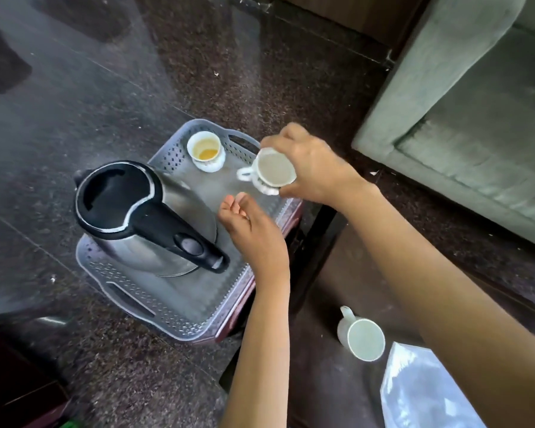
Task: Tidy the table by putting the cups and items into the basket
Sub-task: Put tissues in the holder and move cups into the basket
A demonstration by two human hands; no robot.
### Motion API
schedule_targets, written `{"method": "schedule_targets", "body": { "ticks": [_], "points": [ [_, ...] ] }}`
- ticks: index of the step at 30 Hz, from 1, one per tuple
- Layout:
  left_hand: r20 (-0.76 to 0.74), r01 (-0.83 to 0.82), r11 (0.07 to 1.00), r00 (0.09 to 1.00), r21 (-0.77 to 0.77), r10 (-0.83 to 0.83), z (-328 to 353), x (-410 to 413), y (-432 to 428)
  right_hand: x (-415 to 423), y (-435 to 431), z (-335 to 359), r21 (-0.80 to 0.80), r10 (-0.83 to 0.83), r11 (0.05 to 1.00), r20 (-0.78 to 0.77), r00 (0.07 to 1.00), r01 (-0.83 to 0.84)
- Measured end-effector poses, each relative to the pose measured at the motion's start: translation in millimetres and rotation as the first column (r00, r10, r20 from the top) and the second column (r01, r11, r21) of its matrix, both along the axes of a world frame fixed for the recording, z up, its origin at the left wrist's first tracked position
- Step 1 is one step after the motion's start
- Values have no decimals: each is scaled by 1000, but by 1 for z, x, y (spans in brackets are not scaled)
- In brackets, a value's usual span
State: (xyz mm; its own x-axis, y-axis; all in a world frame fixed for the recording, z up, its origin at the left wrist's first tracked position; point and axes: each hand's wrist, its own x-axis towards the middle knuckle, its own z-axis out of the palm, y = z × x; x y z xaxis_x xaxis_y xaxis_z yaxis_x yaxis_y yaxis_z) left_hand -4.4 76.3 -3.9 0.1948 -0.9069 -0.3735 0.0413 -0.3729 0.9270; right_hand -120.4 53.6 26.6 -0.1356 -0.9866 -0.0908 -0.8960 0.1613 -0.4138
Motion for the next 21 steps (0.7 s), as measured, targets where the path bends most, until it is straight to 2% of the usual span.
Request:
{"method": "schedule_targets", "body": {
  "ticks": [2,3,5,7,11,21],
  "points": [
    [15,-5,999,1000,42,4,-4,4,-8,8,-20,-6,86,142,989,-270,952,-123],
    [30,-2,998,1000,66,0,-6,5,-11,12,-29,-11,107,197,980,-357,913,-170],
    [62,12,994,998,111,-19,-11,8,-18,19,-43,-19,127,289,957,-437,852,-260],
    [78,50,987,995,155,-63,-18,11,-25,21,-57,-29,155,357,934,-465,810,-323],
    [58,77,975,994,210,-91,-34,13,-37,24,-77,-47,188,400,916,-475,784,-354],
    [103,168,978,978,122,-181,-41,10,-43,29,-98,-61,153,364,931,-484,796,-332]
  ]
}}
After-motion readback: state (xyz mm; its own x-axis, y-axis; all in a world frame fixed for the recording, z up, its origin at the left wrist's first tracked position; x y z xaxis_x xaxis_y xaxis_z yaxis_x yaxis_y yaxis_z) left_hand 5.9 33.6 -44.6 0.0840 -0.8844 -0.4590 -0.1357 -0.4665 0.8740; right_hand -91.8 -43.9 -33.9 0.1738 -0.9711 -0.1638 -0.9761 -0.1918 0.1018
